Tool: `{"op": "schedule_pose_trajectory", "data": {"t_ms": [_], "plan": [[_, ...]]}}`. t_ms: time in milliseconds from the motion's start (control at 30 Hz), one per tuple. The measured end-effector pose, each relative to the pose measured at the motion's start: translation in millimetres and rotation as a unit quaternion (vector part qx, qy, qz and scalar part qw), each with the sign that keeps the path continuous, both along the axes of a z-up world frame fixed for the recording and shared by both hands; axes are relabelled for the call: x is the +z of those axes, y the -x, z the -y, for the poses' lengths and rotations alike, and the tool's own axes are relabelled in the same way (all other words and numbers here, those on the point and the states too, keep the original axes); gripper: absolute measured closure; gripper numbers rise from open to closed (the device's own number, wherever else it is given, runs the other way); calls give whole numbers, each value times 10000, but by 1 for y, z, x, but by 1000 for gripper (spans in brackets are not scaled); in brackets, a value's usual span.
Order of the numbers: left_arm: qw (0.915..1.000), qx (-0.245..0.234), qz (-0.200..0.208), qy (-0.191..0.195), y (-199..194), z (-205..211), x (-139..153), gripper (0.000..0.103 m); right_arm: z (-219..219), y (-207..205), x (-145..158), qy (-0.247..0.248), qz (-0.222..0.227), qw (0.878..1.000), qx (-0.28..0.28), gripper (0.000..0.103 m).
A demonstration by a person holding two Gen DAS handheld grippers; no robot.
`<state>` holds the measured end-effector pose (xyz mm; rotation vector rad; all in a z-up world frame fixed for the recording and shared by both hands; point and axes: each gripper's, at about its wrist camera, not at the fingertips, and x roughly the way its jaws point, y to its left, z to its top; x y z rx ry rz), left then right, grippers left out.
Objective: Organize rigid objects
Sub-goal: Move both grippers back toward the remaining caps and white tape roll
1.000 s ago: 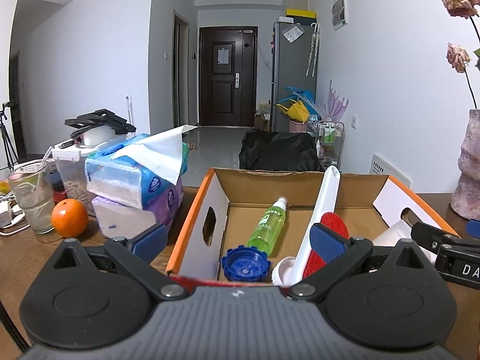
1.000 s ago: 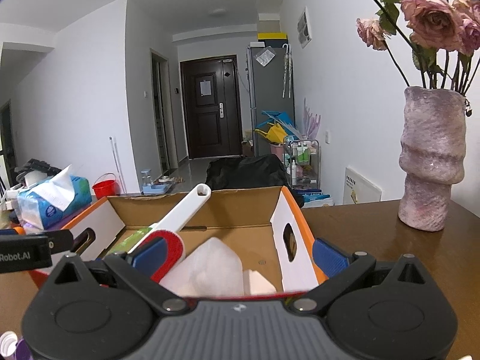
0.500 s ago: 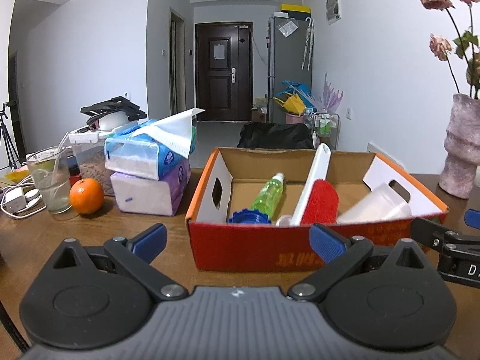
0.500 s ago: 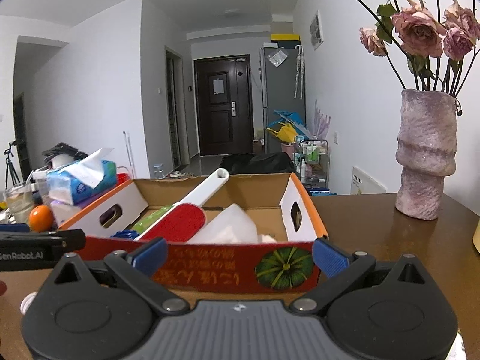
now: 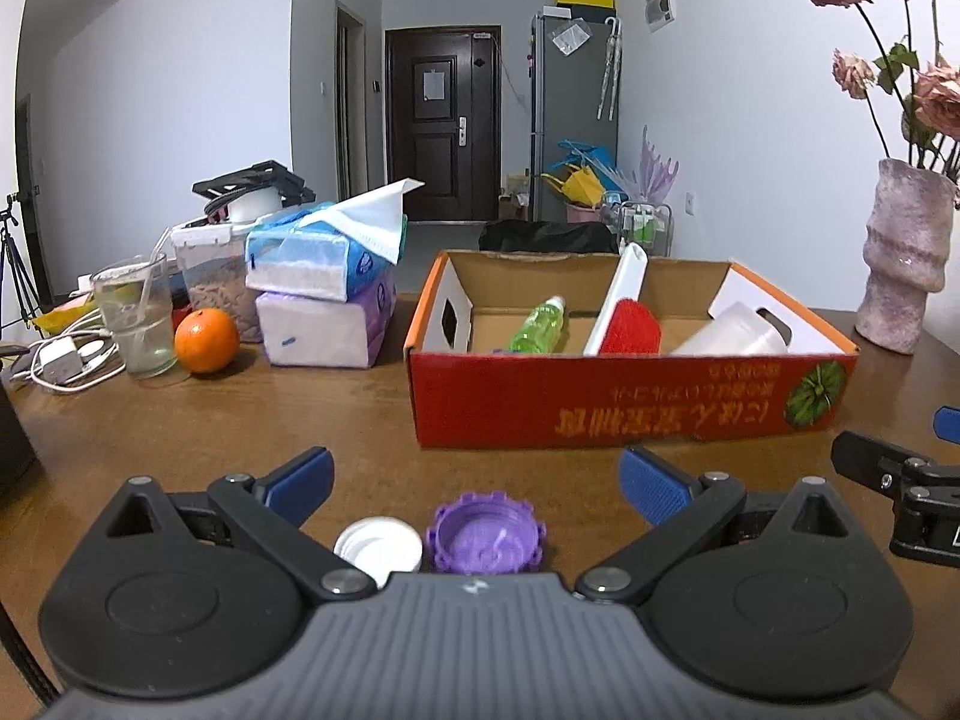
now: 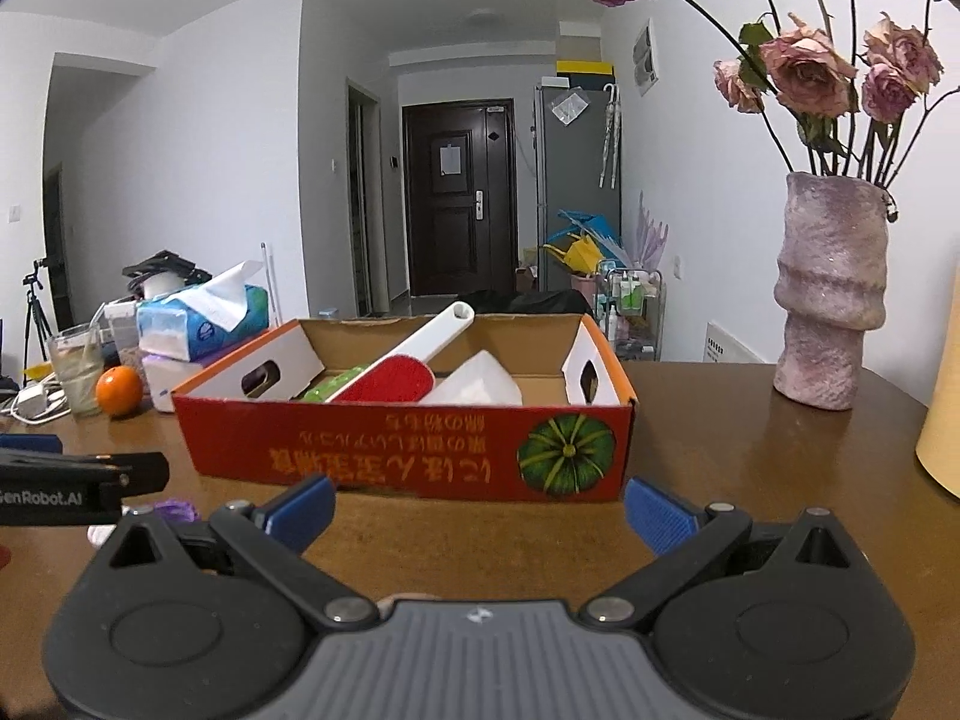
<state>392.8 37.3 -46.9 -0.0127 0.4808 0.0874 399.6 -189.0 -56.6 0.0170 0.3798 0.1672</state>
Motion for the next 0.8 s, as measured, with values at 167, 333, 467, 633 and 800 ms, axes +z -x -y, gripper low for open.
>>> {"op": "schedule_pose_trajectory", "data": {"t_ms": [167,333,467,633,800], "plan": [[10000,-29,-78,-4,19,-1,-3,0,2,18,-2,38,-60,10000,4,0],[9998,-65,-163,19,38,-3,-6,0,2,35,-5,94,-129,9999,52,0],[9998,-73,-206,30,52,-5,-7,0,1,49,-7,102,-146,9998,128,0],[9997,-57,-223,66,63,-8,-7,0,-1,59,-8,135,-212,9994,240,0],[9996,-11,-251,128,65,-12,-8,0,-7,56,-12,272,-315,9989,205,0]]}}
